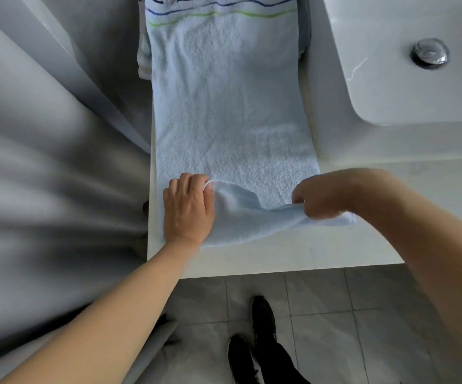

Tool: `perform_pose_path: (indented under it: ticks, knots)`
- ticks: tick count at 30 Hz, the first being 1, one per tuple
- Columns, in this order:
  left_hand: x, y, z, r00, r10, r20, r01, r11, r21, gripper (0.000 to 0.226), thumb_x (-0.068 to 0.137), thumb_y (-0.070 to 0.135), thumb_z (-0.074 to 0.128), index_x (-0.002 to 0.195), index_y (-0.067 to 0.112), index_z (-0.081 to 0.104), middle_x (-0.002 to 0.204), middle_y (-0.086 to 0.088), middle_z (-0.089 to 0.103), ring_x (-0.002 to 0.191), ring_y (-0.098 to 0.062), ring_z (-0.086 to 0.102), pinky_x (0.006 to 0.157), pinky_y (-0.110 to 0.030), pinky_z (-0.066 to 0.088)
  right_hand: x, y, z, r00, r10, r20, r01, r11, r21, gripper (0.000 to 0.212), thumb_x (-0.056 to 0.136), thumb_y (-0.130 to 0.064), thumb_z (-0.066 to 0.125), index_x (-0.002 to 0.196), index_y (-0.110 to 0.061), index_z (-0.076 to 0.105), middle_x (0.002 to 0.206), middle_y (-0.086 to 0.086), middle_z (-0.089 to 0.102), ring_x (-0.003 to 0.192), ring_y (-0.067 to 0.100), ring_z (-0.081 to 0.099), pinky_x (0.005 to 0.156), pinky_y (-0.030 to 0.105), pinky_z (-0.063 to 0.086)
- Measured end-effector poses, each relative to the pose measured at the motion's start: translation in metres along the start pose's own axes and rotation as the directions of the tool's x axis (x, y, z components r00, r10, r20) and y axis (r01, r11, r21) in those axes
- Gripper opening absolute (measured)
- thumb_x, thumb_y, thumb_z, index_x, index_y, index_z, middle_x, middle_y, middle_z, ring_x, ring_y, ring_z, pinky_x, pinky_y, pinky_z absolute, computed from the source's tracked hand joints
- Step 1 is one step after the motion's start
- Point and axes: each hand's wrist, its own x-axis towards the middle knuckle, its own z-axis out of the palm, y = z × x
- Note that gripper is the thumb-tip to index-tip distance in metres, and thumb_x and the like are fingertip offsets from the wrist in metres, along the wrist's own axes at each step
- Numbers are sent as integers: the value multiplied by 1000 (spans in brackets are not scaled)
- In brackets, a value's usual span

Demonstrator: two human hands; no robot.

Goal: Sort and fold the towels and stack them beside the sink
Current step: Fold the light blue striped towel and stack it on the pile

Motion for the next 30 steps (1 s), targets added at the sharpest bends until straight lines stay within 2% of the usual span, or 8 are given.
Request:
perform_pose_path:
  ticks: [4,7,10,15,20,23,27,30]
  knots:
    - [1,-2,0,999,-37,-33,35,997,-67,29,98,28,37,99,10,61,95,-7,59,81,-28,52,76,-39,42,18,8,-64,994,9,-105,-13,999,-33,32,96,-10,47,124,-8,63,120,8,63,107,24,59,85,27,45]
    - [2,-5,2,997,-57,-61,49,992,-120,28,99,25,38,97,7,59,91,-9,57,78,-28,50,73,-40,42,56,10,-89,927,60,-369,-38,997,67,29,99,-7,42,116,3,63,116,19,61,107,34,59,88,36,48]
    - [1,-4,3,994,-76,-73,64,986,-156,26,99,24,38,95,7,57,89,-7,57,77,-26,48,72,-39,43,104,17,-62,686,89,-722,55,983,174,20,95,-9,43,98,1,60,95,21,57,92,38,59,78,43,49]
    - [3,-6,4,994,-66,-90,52,987,-155,26,100,24,37,96,8,57,86,-4,57,75,-24,49,72,-38,43,136,23,9,423,237,-875,96,948,303,43,88,-33,30,105,-8,59,102,18,60,94,40,53,83,44,39]
    - [21,6,-14,967,-239,-88,210,945,-250,30,99,27,37,97,7,58,71,-4,58,66,-34,55,65,-44,45,140,25,8,383,275,-882,120,932,342,41,90,-33,29,104,-8,58,101,16,59,92,38,52,84,44,38]
    - [79,15,-27,930,-297,-217,225,926,-304,24,100,23,40,98,8,59,83,-6,64,78,-29,57,73,-40,44,141,25,9,376,272,-886,139,929,344,39,90,-31,31,103,-7,58,99,16,59,89,38,52,82,44,38]
    - [148,-12,-10,972,-183,-144,163,976,-145,27,102,28,40,100,8,57,99,-10,60,93,-29,55,76,-38,39,143,28,9,376,295,-878,173,909,379,38,90,-29,32,103,-6,59,96,16,60,86,38,52,80,44,40]
    - [140,-33,14,982,-146,-124,154,986,63,33,96,33,35,96,9,58,92,-12,60,84,-35,56,72,-42,38,144,29,10,361,312,-879,217,889,404,37,90,-28,32,103,-5,59,94,17,60,85,38,53,80,46,42]
